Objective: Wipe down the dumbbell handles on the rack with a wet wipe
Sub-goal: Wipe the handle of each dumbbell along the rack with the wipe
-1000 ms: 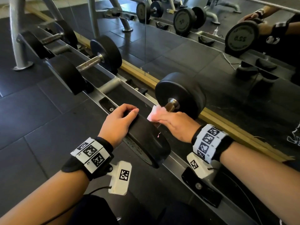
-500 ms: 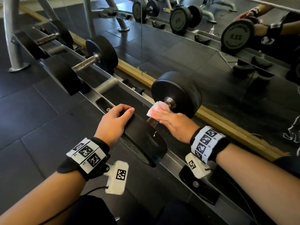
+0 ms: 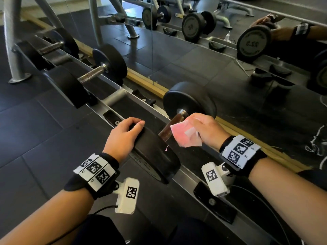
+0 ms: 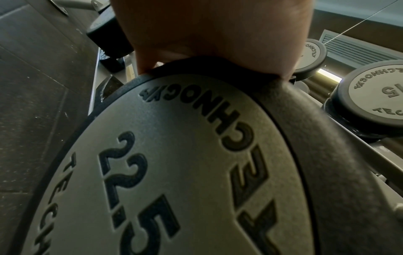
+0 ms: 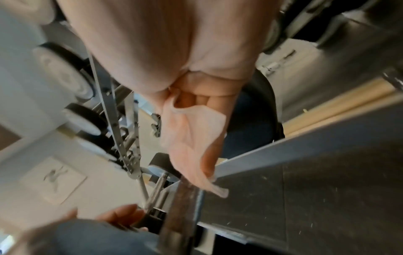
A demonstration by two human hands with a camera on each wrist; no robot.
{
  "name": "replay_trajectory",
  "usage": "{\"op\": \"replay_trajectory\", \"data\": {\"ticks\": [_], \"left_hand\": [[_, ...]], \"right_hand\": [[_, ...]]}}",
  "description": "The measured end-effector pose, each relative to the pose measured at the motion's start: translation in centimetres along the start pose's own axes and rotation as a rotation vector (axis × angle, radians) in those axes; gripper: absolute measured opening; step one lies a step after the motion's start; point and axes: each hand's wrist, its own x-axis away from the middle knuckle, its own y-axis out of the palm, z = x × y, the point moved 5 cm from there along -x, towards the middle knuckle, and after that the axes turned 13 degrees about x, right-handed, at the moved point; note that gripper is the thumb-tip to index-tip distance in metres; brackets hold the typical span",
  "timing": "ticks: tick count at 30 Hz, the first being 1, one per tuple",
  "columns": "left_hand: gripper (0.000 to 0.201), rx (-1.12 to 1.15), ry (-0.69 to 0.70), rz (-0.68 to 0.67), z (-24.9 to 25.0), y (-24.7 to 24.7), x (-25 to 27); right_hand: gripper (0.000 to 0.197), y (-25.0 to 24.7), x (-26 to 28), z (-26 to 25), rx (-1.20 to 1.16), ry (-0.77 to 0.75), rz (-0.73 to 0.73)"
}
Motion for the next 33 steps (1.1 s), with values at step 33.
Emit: {"op": "replay_trajectory", "data": {"ticks": [33], "left_hand": [[0.029, -0.051, 0.034, 0.03, -0.3, -0.1, -0.3]], "right_hand": [[0.026, 4.2, -5.4, -4.0, 0.841, -0.423, -0.31]]}}
